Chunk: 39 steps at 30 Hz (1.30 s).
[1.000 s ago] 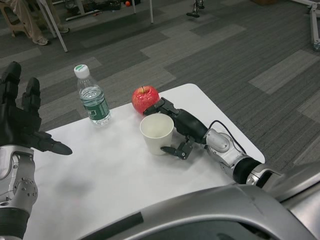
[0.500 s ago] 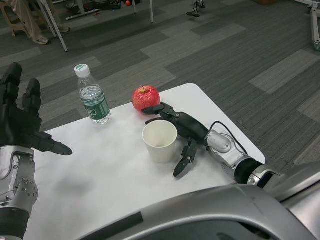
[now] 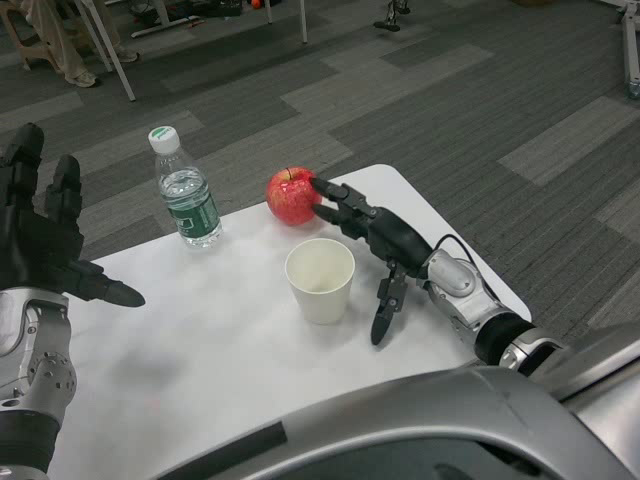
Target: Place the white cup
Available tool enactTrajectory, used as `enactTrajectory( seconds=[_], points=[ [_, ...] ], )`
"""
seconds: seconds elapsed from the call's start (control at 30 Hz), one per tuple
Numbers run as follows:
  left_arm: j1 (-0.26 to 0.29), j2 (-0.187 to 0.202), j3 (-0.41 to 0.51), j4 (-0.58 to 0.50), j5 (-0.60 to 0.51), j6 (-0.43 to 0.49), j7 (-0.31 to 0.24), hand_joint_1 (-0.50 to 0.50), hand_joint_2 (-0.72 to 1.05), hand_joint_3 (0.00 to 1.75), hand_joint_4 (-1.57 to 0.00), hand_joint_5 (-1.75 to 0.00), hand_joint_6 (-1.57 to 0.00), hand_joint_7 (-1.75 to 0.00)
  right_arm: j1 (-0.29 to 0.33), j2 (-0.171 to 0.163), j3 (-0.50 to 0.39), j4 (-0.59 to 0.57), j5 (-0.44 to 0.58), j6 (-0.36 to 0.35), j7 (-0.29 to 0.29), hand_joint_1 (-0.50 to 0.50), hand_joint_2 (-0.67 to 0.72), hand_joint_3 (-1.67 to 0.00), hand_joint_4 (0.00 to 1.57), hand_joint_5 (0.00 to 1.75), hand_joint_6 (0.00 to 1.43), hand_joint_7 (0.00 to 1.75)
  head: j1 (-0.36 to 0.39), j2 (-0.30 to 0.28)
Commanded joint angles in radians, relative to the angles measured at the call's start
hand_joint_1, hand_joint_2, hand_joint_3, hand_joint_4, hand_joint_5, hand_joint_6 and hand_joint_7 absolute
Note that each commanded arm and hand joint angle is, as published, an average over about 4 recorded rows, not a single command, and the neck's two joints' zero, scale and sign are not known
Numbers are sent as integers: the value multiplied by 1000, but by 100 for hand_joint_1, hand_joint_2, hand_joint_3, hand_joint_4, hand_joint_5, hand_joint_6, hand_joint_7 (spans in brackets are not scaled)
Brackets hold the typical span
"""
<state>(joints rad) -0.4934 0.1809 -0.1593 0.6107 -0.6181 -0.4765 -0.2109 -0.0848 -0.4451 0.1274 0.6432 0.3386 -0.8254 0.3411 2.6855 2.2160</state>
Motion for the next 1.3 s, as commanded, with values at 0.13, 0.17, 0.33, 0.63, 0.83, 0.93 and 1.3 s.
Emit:
enactTrajectory(
  seconds=[0.13, 0.17, 0.33, 0.63, 0.83, 0.93, 1.3],
  points=[
    [-22, 7, 3, 11, -6, -4, -2, -37, -55, 9, 0, -21, 0, -42, 13, -17, -119, -56, 3, 3, -8, -44, 72, 0, 0, 0, 0, 7, 2, 0],
    [-22, 7, 3, 12, -8, -4, -2, -37, -55, 9, 0, -21, 0, -42, 13, -22, -140, -64, 4, 4, -10, -44, 72, 0, 0, 0, 0, 7, 5, 0],
    [-22, 7, 8, 15, -11, -5, -2, -37, -55, 9, 0, -21, 0, -42, 13, -37, -251, -119, 8, 12, -16, -42, 72, 0, 0, 0, 0, 7, 13, 3],
    [-27, 5, 14, 19, -15, -14, -2, -37, -55, 9, 0, -21, 0, -42, 8, -45, -349, -223, 8, 42, -20, -43, 72, 0, 0, 0, 0, 7, 15, 10],
    [-31, 5, 12, 23, -17, -20, -2, -37, -55, 9, 0, -21, 0, -42, -2, -45, -354, -253, 8, 47, -23, -42, 69, 0, 0, 0, 0, 7, 19, 18],
    [-31, 5, 13, 23, -17, -21, -2, -37, -55, 9, 0, -21, 0, -42, -5, -44, -354, -259, 8, 48, -24, -42, 66, 0, 0, 0, 0, 7, 21, 19],
    [-31, 8, 11, 21, -22, -24, -2, -37, -59, 9, 0, -21, 0, -42, -6, -35, -353, -280, 8, 49, -31, -42, 66, 0, 0, 0, 0, 7, 19, 19]
  ],
)
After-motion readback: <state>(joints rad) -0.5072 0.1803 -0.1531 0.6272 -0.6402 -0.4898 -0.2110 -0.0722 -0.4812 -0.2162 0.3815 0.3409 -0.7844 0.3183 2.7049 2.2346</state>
